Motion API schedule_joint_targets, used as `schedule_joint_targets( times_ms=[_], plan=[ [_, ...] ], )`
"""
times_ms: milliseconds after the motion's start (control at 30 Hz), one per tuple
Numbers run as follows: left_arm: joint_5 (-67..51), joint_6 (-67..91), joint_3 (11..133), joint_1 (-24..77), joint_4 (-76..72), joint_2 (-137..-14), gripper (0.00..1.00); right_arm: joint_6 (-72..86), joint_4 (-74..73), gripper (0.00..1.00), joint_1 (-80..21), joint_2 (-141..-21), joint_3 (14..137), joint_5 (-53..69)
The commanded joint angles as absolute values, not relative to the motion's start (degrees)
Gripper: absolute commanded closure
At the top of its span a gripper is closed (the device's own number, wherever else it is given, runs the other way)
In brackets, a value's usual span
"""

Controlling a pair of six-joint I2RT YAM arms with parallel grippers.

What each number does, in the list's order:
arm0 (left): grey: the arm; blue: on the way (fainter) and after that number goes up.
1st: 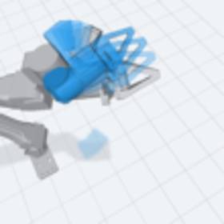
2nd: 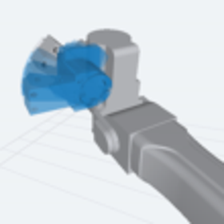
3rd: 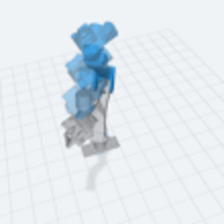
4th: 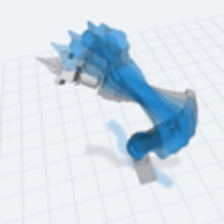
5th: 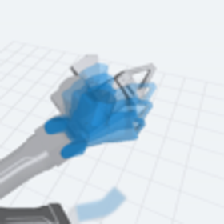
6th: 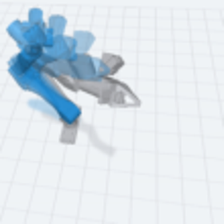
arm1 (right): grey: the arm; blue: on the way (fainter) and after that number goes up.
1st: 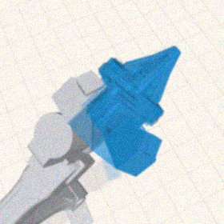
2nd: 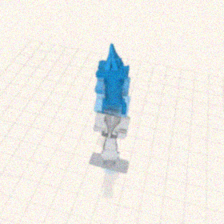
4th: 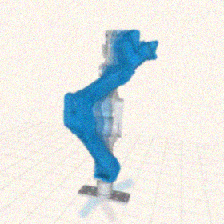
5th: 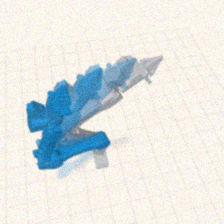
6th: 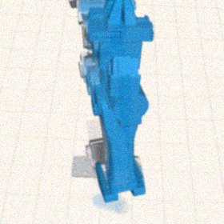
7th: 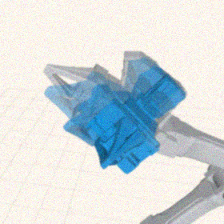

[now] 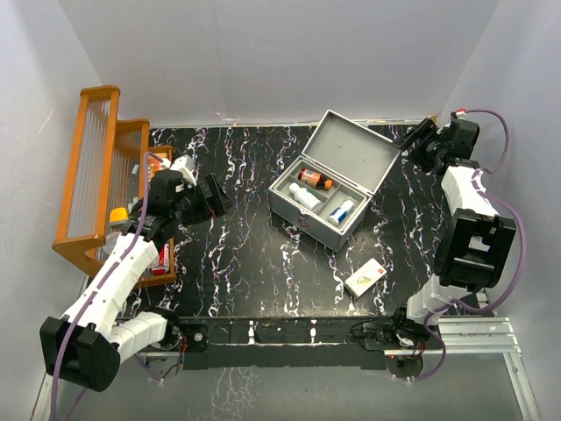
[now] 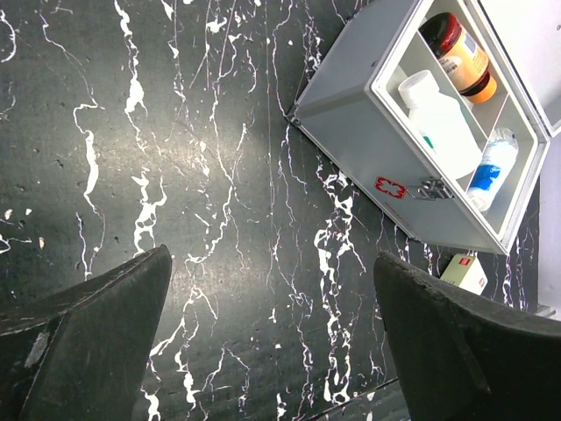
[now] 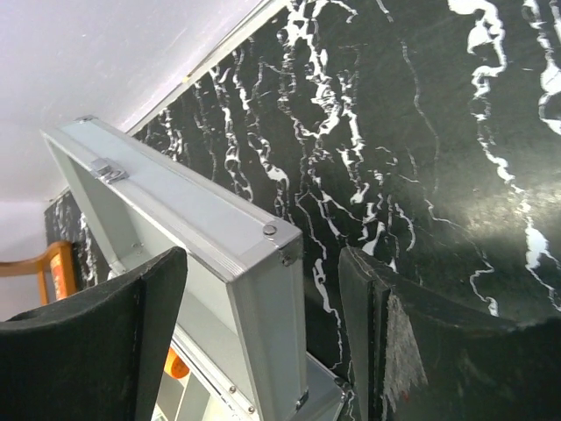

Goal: Organize the medicine kit

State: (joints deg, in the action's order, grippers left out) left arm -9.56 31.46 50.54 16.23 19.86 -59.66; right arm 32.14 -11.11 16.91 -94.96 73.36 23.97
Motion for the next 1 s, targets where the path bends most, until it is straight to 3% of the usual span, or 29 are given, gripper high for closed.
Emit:
schedule_joint_targets(
  times_ms=[0,500,967],
  plan=[
    [-12.6,30.9,51.3,16.1,18.4,-60.7,0.01,33.7,-1.2,0.31,17.1,-94.6,71.9,30.2],
    [-14.0,32.0,51.0,16.2,18.2,-61.4,0.01,31.7,3.4,0.28,16.9,-98.4,72.0,39.9],
    [-17.5,31.9,53.5,16.1,19.9,-64.0,0.01,32.8,4.9,0.28,14.7,-85.9,65.3,37.9]
  ],
)
